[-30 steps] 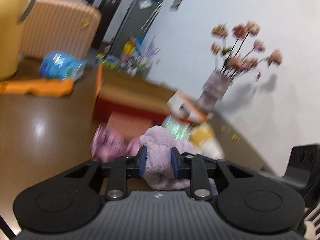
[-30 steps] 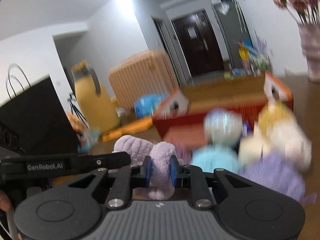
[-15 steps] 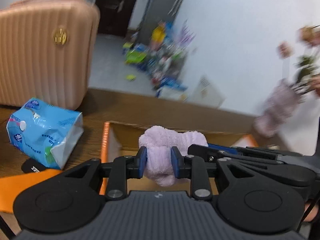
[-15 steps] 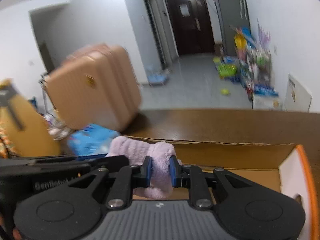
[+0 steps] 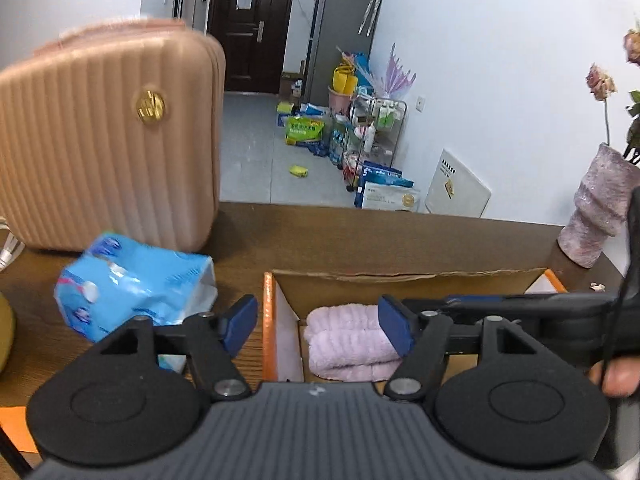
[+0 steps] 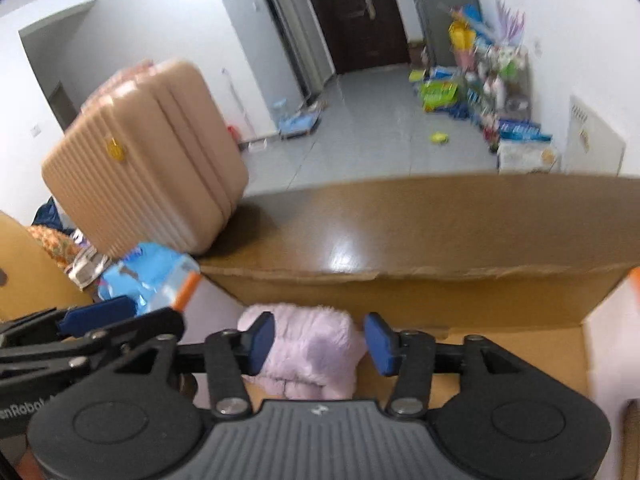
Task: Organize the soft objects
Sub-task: 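Carry the pink towel into the cardboard box and open the right tool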
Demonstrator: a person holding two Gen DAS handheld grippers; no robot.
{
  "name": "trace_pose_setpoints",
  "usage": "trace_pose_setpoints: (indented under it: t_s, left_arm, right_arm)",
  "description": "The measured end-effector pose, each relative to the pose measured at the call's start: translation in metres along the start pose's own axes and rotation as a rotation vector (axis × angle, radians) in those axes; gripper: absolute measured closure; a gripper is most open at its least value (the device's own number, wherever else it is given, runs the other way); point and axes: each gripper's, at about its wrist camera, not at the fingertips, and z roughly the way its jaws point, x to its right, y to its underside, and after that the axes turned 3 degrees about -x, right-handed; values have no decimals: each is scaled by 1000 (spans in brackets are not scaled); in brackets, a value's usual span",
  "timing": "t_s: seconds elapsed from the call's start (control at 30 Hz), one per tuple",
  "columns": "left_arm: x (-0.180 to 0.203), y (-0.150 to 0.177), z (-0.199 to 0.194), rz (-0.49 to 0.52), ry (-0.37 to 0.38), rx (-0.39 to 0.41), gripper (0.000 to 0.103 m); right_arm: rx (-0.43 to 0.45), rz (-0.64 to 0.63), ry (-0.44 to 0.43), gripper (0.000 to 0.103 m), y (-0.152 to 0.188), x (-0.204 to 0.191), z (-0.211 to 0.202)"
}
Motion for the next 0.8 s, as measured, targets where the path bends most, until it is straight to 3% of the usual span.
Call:
trace_pose_setpoints:
  t_s: [0.23, 0.5, 0.63, 0.8]
  left_arm:
    - [7, -2, -85, 38, -11, 78, 25]
    - [26, 16, -195, 86, -1, 184, 19]
    - [34, 42, -239, 95, 8, 222, 18]
    - [42, 105, -289, 112, 35, 297, 12]
  right_arm:
    - [126, -47, 61, 42, 1, 11, -118]
    - [259, -50, 135, 36, 34, 23, -249]
    - [310, -69, 130, 34, 64, 15, -296]
    - [381, -126, 98, 28, 125, -3, -341]
